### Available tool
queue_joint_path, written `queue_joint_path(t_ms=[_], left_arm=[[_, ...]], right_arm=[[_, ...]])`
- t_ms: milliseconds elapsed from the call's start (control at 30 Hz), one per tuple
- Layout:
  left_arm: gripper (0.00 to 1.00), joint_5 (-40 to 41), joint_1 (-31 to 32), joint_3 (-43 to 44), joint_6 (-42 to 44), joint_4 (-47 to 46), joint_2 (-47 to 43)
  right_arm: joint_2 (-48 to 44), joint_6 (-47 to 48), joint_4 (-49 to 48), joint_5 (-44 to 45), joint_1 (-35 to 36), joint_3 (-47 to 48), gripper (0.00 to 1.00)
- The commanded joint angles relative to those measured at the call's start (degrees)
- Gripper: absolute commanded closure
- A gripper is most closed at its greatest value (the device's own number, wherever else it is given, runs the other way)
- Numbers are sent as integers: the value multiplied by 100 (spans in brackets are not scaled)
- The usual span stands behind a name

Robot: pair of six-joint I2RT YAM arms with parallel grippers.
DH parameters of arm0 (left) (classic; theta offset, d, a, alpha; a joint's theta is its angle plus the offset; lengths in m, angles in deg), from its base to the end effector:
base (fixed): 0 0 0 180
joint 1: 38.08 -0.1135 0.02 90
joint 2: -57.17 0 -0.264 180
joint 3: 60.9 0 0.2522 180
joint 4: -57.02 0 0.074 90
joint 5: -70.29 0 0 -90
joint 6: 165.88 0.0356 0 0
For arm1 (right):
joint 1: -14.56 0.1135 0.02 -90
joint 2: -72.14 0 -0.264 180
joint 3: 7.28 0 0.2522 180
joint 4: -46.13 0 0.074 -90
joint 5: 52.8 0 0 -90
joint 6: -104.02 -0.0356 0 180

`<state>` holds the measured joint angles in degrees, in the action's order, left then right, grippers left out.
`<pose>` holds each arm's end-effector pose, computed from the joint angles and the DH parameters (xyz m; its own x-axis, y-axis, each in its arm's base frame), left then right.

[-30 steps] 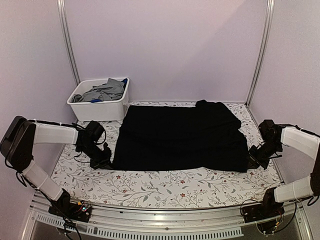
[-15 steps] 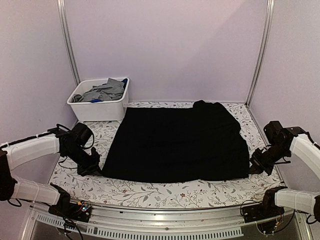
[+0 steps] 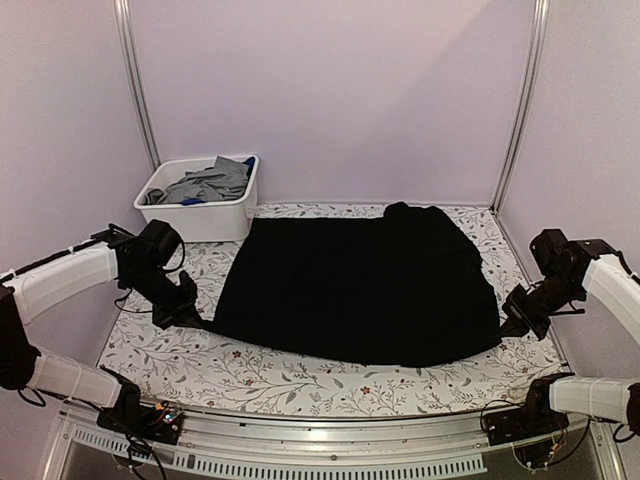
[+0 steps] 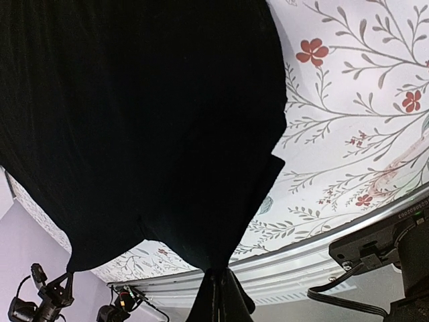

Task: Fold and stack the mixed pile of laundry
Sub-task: Pick up the flattened T-shirt from the center of the board, then fold the flattened T-shirt at the center of the board.

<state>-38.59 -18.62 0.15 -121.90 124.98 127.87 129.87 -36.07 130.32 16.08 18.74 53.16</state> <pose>0.1890 -0.0790 0.2152 -0.9134 -0.3994 0.0784 -0.3983 0.8376 -0.3739 0.1455 0.0235 0.2426 -0.7258 0.6644 0.1783 0.6788 0.6497 0.3423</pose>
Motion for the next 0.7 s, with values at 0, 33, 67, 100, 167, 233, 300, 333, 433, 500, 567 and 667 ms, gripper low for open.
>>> queue_joint_path(t_ms=[0, 33, 67, 100, 167, 233, 300, 333, 433, 500, 567, 667], left_arm=[[100, -19, -236, 408, 358, -123, 407], [100, -29, -248, 488, 397, -177, 504], [100, -30, -250, 552, 427, -244, 600], [100, -8, -254, 622, 434, -309, 668], [100, 81, -296, 751, 486, -441, 812], [100, 140, -414, 861, 572, -517, 972], [100, 204, -534, 976, 631, -629, 1119], [100, 260, -588, 1042, 657, -682, 1203], [100, 186, -662, 1191, 724, -940, 1489], [100, 148, -663, 1289, 725, -1126, 1704], [100, 136, -665, 1337, 718, -1318, 1854], [100, 138, -667, 1434, 754, -1489, 2093]], right_arm=[[327, 63, -566, 155, -228, 203, 100], [432, 89, -688, 178, -241, 269, 100], [607, 109, -822, 218, -256, 337, 100], [741, 153, -929, 268, -271, 416, 100], [1001, 235, -1117, 317, -368, 544, 100], [1198, 342, -1236, 364, -516, 651, 100], [1403, 491, -1357, 412, -655, 759, 100], [1504, 569, -1395, 429, -696, 817, 100], [1770, 736, -1583, 428, -769, 967, 100], [1952, 820, -1745, 410, -802, 1089, 100], [2212, 871, -1940, 396, -829, 1221, 100], [2551, 974, -2159, 390, -838, 1371, 100]])
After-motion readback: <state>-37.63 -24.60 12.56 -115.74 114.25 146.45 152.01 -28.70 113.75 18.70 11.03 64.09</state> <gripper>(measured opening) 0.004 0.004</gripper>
